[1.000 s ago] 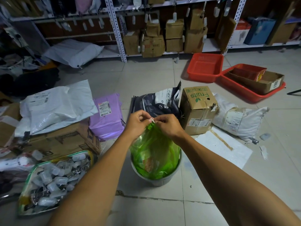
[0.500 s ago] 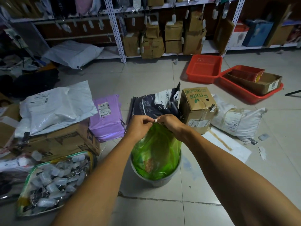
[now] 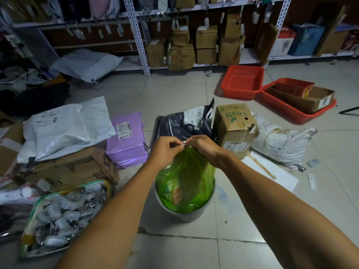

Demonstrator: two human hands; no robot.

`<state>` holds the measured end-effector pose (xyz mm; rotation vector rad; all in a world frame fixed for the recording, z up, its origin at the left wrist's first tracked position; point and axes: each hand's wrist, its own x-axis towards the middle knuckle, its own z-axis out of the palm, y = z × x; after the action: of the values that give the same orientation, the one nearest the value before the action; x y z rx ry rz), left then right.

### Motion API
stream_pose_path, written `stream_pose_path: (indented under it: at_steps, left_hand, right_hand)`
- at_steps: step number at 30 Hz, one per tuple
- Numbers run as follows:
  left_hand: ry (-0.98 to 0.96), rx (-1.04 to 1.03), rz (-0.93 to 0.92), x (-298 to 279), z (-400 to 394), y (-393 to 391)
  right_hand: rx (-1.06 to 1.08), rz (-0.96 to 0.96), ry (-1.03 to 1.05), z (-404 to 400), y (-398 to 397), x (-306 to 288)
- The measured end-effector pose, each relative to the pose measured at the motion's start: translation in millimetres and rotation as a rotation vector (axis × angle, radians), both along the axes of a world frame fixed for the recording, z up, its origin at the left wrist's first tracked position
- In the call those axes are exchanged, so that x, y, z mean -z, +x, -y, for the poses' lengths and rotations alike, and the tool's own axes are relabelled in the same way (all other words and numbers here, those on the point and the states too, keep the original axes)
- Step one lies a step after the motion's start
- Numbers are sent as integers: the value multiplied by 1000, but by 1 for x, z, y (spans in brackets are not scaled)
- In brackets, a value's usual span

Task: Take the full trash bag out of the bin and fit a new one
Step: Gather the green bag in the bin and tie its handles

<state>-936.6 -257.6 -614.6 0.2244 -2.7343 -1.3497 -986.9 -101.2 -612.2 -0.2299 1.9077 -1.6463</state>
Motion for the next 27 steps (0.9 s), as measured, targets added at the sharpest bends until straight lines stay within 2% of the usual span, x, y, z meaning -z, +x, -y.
stream_pose_path:
  at_steps: [8, 12, 16, 23, 27]
  left_hand:
    - [39, -85, -5, 2, -1, 2]
    - [98, -87, -6, 5, -2, 4]
    - [79, -17, -11, 8, -3, 4]
    - [76, -60, -10, 8, -2, 2]
    - [-56, -31, 17, 10, 1, 1]
  right_hand:
    - [133, -156, 156, 6, 1, 9]
    - [122, -154, 188, 6, 0, 10]
    - [102, -135, 203, 7, 0, 5]
    - [81, -138, 153, 5, -2, 9]
    - [47, -154, 89, -3, -1, 11]
